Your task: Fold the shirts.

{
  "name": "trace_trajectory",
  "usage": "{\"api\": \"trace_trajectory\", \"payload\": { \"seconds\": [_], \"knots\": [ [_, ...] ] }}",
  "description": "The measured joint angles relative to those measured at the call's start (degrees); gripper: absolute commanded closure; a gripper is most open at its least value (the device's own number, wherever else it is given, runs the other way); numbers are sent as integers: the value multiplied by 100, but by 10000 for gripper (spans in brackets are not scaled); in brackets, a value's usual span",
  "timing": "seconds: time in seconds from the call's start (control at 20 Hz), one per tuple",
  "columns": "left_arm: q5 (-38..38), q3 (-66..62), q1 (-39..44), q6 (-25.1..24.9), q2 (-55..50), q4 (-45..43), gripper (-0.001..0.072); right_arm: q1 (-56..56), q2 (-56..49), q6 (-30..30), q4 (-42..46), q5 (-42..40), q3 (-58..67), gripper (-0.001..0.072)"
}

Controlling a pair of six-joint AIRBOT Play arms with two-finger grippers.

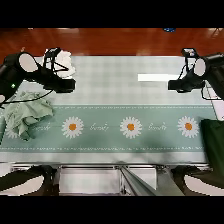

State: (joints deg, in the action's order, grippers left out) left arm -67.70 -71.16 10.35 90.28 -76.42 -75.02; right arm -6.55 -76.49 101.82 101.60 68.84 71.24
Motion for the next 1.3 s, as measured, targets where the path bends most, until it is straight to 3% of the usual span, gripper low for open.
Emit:
{"api": "trace_trajectory", "payload": {
  "seconds": [0.05,0.35,0.6,1.0,1.3],
  "knots": [
    [52,0,0,2,-7,-4,194,-2,0,-2,0,-26,0,285],
    [369,-317,-192,15,-61,-752,203,-2,0,-151,-33,4,0,301],
    [1113,-1220,-684,37,-306,-1054,205,-9,0,-238,-271,31,0,302],
    [2164,-2846,-1248,57,-2450,-1152,204,-9,0,-269,-636,39,0,303],
    [2208,-3888,-1399,50,-3926,-1648,204,-9,0,-271,-953,63,0,303]
  ]
}}
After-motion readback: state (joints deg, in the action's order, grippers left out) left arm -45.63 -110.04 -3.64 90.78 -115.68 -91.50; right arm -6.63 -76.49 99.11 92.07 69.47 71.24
